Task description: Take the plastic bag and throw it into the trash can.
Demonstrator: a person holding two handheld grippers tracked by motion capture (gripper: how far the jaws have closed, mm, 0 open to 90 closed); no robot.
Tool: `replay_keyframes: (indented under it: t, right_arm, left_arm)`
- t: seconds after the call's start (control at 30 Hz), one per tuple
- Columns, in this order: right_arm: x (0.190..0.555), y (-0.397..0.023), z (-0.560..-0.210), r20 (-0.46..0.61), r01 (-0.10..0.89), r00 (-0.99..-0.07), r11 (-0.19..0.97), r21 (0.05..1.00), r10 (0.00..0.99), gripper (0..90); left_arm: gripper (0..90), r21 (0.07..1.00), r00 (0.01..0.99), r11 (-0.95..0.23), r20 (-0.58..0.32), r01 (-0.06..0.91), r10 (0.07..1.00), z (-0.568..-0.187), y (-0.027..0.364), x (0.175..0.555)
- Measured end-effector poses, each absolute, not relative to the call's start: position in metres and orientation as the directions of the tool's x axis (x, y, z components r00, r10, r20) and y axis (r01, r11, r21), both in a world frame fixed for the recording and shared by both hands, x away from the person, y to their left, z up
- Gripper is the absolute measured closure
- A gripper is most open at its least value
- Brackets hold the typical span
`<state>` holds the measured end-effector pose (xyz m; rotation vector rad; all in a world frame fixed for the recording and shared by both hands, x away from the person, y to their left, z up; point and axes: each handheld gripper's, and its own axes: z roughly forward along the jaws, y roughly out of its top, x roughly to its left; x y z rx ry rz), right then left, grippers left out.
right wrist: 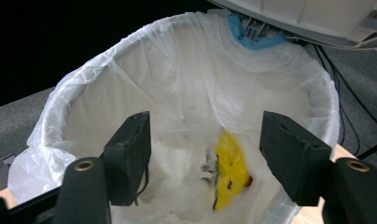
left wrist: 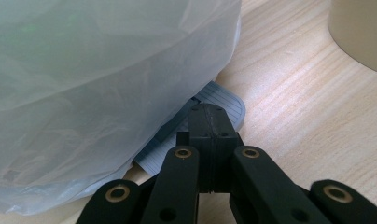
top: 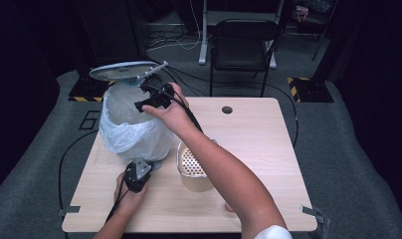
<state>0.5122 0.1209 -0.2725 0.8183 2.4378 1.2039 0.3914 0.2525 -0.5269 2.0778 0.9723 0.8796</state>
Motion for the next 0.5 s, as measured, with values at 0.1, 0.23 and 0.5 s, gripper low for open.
replay_keyframes:
  t: [0.1, 0.23, 0.5]
  right_arm:
    - [0.51, 0.119, -0.271, -0.024, 0.348, -0.796, 0.49, 0.799, 0.605, 34.7]
    - [0.507, 0.116, -0.269, -0.032, 0.342, -0.799, 0.496, 0.798, 0.601, 35.8]
    - [0.499, 0.094, -0.264, -0.036, 0.333, -0.803, 0.498, 0.801, 0.595, 41.9]
  left_arm:
    - [90.0, 0.785, 0.495, -0.5, 0.291, 0.366, 0.819, -0.527, 0.253, 0.391]
    - [90.0, 0.785, 0.494, -0.499, 0.29, 0.367, 0.819, -0.527, 0.252, 0.391]
    - [90.0, 0.784, 0.497, -0.5, 0.288, 0.369, 0.819, -0.527, 0.252, 0.391]
